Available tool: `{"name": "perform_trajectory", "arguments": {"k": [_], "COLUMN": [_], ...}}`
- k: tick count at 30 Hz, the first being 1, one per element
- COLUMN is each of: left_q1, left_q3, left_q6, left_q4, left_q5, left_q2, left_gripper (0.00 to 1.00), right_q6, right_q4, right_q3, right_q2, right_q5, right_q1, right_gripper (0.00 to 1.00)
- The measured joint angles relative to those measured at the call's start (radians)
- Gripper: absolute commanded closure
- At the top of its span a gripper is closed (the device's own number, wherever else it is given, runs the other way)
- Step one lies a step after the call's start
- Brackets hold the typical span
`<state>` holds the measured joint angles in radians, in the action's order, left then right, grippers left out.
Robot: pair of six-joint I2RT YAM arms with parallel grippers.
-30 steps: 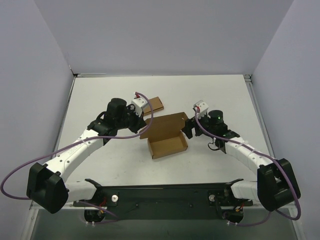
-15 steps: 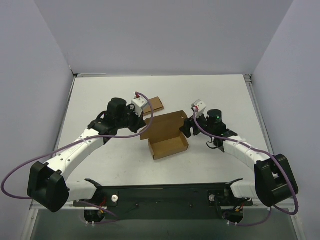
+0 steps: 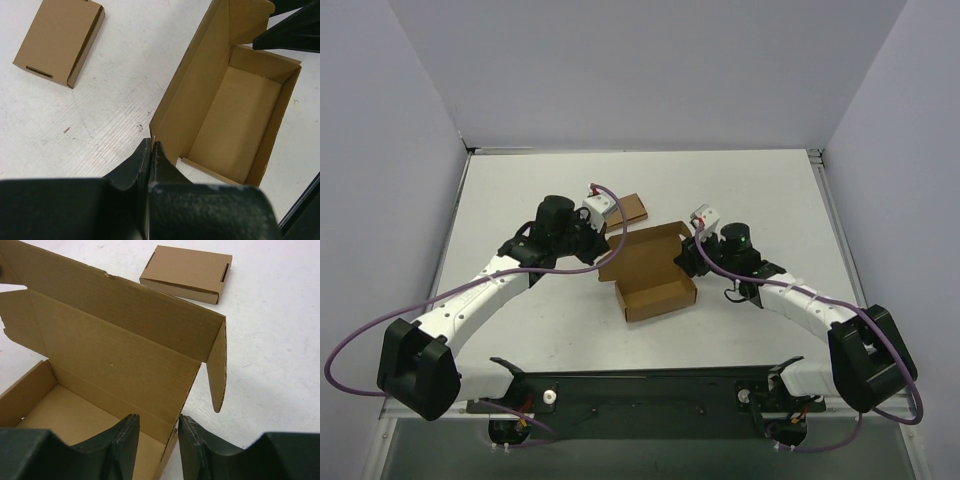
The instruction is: Fold the paper box
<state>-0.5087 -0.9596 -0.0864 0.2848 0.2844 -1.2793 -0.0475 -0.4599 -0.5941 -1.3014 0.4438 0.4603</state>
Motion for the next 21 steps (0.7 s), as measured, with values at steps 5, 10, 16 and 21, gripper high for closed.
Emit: {"name": "perform_trajectory", "arguments": {"k": [5, 10, 16, 21], "left_q1": [0.0, 0.0, 0.001, 0.015], "left_q3": [0.0, 0.0, 0.0, 0.001], "left_q6": [0.0, 0.0, 0.002, 0.042], "left_q4": [0.0, 0.001, 0.003, 0.003], "left_q5": [-0.008, -0.01, -0.016, -0.047], "left_q2": [0.0, 0.0, 0.0, 0.023], "left_gripper": [1.0, 1.0, 0.31, 0.21], "right_q6": [0.003, 0.016, 0.03, 0.03], "right_q4": [0.008, 0.02, 0.022, 0.022], "right_q3": [-0.003, -0.013, -0.013, -0.013], "right_q2": [0.0, -0.005, -0.005, 0.008], "right_q5": [-0.089, -0.175, -0.237, -0.266], "right_q1": [0.038, 0.052, 0.064, 0.072], "right_gripper": [0.84, 0.97, 1.0, 1.0]}}
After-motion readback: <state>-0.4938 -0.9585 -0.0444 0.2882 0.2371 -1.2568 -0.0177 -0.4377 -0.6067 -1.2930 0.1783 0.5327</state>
